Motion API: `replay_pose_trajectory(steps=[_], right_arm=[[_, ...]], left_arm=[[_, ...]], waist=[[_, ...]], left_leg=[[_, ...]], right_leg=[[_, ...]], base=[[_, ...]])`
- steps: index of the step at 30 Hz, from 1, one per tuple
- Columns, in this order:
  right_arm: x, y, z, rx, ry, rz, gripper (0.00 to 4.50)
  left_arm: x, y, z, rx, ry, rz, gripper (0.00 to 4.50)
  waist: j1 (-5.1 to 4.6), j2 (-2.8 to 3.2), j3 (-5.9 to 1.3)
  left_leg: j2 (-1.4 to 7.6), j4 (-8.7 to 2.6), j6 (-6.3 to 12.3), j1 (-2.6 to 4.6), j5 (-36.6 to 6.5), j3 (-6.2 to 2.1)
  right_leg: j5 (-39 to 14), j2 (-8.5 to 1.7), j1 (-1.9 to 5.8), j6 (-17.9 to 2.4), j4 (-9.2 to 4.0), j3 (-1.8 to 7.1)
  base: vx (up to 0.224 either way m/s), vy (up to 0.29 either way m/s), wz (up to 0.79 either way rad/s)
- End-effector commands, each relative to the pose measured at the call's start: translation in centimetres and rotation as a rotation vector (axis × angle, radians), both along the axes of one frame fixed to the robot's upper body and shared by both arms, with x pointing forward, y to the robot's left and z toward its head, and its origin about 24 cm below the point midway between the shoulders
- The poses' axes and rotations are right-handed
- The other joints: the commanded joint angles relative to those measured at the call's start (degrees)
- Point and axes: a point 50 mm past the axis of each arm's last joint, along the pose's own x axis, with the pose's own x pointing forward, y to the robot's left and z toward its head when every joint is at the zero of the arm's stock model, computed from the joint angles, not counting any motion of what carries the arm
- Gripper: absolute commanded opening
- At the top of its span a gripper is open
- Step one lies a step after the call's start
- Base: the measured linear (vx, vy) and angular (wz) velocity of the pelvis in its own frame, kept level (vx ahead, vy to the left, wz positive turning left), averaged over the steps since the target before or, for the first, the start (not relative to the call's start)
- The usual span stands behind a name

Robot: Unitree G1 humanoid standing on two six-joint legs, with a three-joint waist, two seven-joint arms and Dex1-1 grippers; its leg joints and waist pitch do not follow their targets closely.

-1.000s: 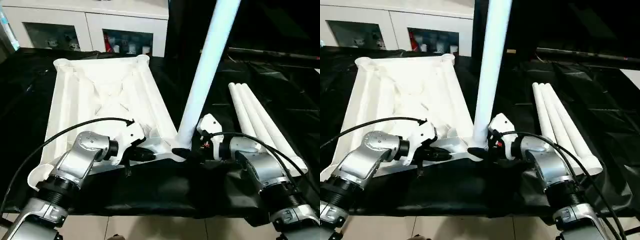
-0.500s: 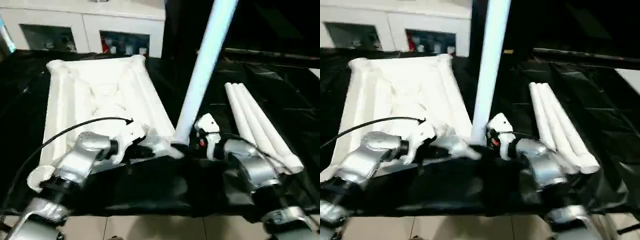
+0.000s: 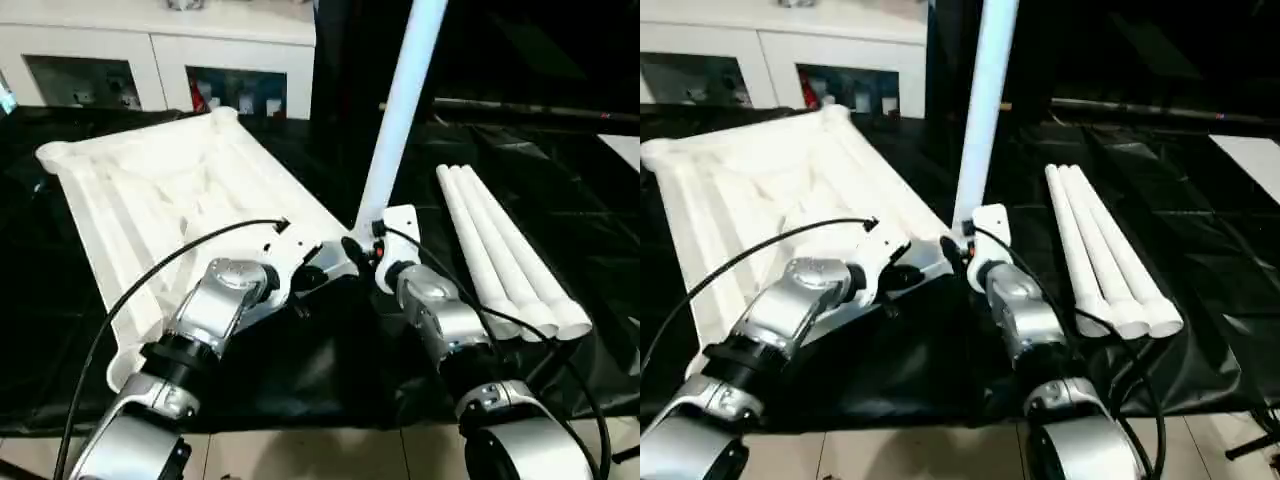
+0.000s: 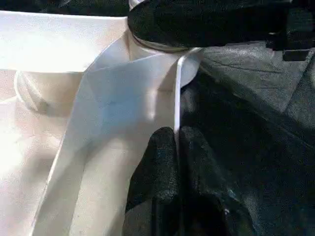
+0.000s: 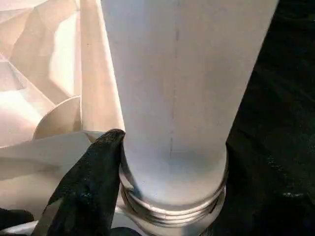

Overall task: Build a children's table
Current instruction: Rotate leg to tighten

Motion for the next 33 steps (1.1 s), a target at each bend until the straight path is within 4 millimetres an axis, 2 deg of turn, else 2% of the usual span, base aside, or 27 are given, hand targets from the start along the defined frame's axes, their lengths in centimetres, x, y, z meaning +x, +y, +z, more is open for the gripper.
replay_pose_trajectory(steps=[1, 2, 4, 8, 10, 12, 13, 16, 17, 18, 19, 21, 23, 24, 27, 33], right_arm=[[-1.0, 2.6, -1.1, 0.038, 0.06, 0.106, 2.69], [-1.0, 2.6, -1.1, 0.044, 0.055, 0.107, 2.69], [-0.7, 2.3, -0.6, 0.065, 0.023, 0.116, 3.25], [-0.2, 1.4, 0.4, 0.025, -0.03, 0.175, 3.58], [-0.2, 0.9, 1.1, -0.005, -0.062, 0.266, 3.58], [-0.4, 0.4, 1.4, -0.024, -0.078, 0.327, 3.58], [-0.8, -0.4, 1.7, -0.05, -0.092, 0.409, 3.58], [-1.5, -1.8, 1.9, -0.082, -0.101, 0.502, 3.58], [-1.6, -2.0, 1.9, -0.089, -0.102, 0.514, 3.58], [-1.7, -2.3, 1.9, -0.093, -0.099, 0.529, 3.58], [-2.2, -3.2, 1.9, -0.11, -0.092, 0.579, 3.58], [-2.5, -3.7, 1.9, -0.117, -0.088, 0.601, 3.58], [-2.7, -4.1, 1.9, -0.12, -0.084, 0.623, 3.58], [-2.8, -4.3, 1.9, -0.12, -0.082, 0.632, 3.58], [-3.0, -4.6, 2.0, -0.126, -0.082, 0.654, 3.58], [-3.1, -4.7, 1.9, -0.144, -0.071, 0.672, 3.58]], left_arm=[[-0.1, -0.5, -0.5, 0.025, 0.009, 0.018, 0.0], [-0.1, -0.5, -0.6, 0.025, 0.009, 0.018, 0.0], [-0.1, 0.0, -0.6, 0.036, 0.002, 0.015, 0.0], [-0.1, 0.9, -0.9, 0.06, 0.011, 0.02, 0.0], [-0.2, 1.4, -0.8, 0.065, 0.011, 0.013, 0.0], [-0.2, 1.7, -0.8, 0.066, 0.01, -0.003, 0.0], [-0.4, 2.3, -0.9, 0.066, 0.015, -0.022, 0.0], [-0.6, 3.0, -0.8, 0.055, 0.018, -0.062, 0.0], [-0.7, 3.2, -0.9, 0.055, 0.023, -0.062, 0.0], [-0.8, 3.3, -0.8, 0.05, 0.024, -0.078, 0.0], [-1.1, 3.9, -0.7, 0.031, 0.029, -0.134, 0.0], [-1.4, 4.1, -0.5, 0.017, 0.016, -0.183, 0.0], [-1.9, 4.3, -0.4, -0.009, 0.023, -0.243, 0.0], [-2.3, 4.4, -0.2, -0.024, 0.031, -0.283, 0.0], [-3.1, 4.8, -0.3, -0.018, 0.075, -0.35, 0.0], [-3.7, 4.8, -0.2, -0.033, 0.101, -0.384, 0.0]], waist=[[0.25, 0.39, -3.07], [0.27, 0.42, -3.05], [0.23, 0.5, -2.91], [0.07, 0.65, -2.9], [0.12, 0.53, -2.85], [0.17, 0.45, -2.93], [0.38, 0.36, -2.98], [0.39, 0.28, -3.03], [0.21, 0.28, -2.97], [0.28, 0.33, -2.98], [0.38, 0.33, -2.8], [0.37, 0.49, -2.81], [0.25, 0.41, -2.84], [0.34, 0.55, -2.86], [0.53, 0.66, -2.81], [1.26, 0.66, -2.77]], left_leg=[[3.34, -3.67, 0.01, 0.37, -12.4, -1.67], [3.32, -3.65, 0.17, 0.37, -12.2, -1.63], [3.41, -3.75, 0.28, 0.39, -13.1, -1.67], [3.51, -3.91, -0.12, 0.45, -14.1, -1.8], [3.45, -3.85, 0.33, 0.32, -14.3, -1.79], [3.47, -3.74, 0.85, 0.07, -13.0, -1.79], [3.46, -3.57, 1.64, 0.06, -11.2, -1.72], [3.42, -3.45, 2.64, -0.06, -9.8, -1.66], [3.44, -3.42, 2.92, -0.07, -10.1, -1.63], [3.46, -3.41, 2.86, 0.04, -10.3, -1.61], [3.52, -3.49, 2.65, 0.16, -11.5, -1.68], [3.63, -3.59, 2.2, 0.22, -12.4, -1.73], [3.7, -3.65, 2.04, 0.13, -12.3, -1.75], [3.72, -3.56, 1.98, 0.4, -12.2, -1.63], [3.81, -3.63, 1.63, 0.49, -12.3, -1.57], [3.8, -3.7, 1.12, 0.6, -12.2, -1.5]], right_leg=[[-9.7, -5.22, 1.71, -10.5, -4.42, 2.99], [-9.5, -5.19, 1.7, -10.6, -4.44, 2.98], [-11.2, -5.22, 1.63, -10.7, -4.64, 2.93], [-12.5, -5.09, 1.6, -10.5, -4.67, 2.87], [-12.7, -5.04, 1.82, -10.5, -4.75, 2.82], [-11.4, -5.17, 2.03, -10.5, -4.6, 2.9], [-9.2, -5.12, 2.16, -10.7, -4.48, 2.85], [-7.0, -5.05, 2.33, -11.0, -4.29, 2.83], [-7.2, -5.05, 2.17, -11.5, -4.23, 2.83], [-7.8, -5.08, 2.09, -11.7, -4.29, 2.81], [-10.7, -5.14, 2.0, -11.5, -4.66, 2.81], [-11.8, -5.16, 1.87, -11.6, -4.72, 2.85], [-11.2, -5.11, 1.92, -11.7, -4.51, 2.87], [-10.6, -5.11, 1.68, -12.2, -4.52, 2.91], [-10.0, -5.07, 1.63, -12.8, -4.38, 2.92], [-10.1, -5.07, 1.61, -12.5, -4.27, 2.95]], base=[[0.0, 0.0, 0.0], [0.0, 0.0, 0.0], [0.0, 0.0, 0.0], [0.0, 0.0, 0.0], [0.0, 0.0, 0.0], [0.0, 0.0, 0.0], [0.0, 0.0, 0.0], [0.0, 0.0, 0.0], [0.0, 0.0, 0.0], [0.0, 0.0, 0.0], [0.0, 0.0, 0.0], [0.0, 0.0, 0.0], [0.0, 0.0, 0.0], [0.0, 0.0, 0.0], [0.0, 0.0, 0.0], [0.0, 0.0, 0.0]])
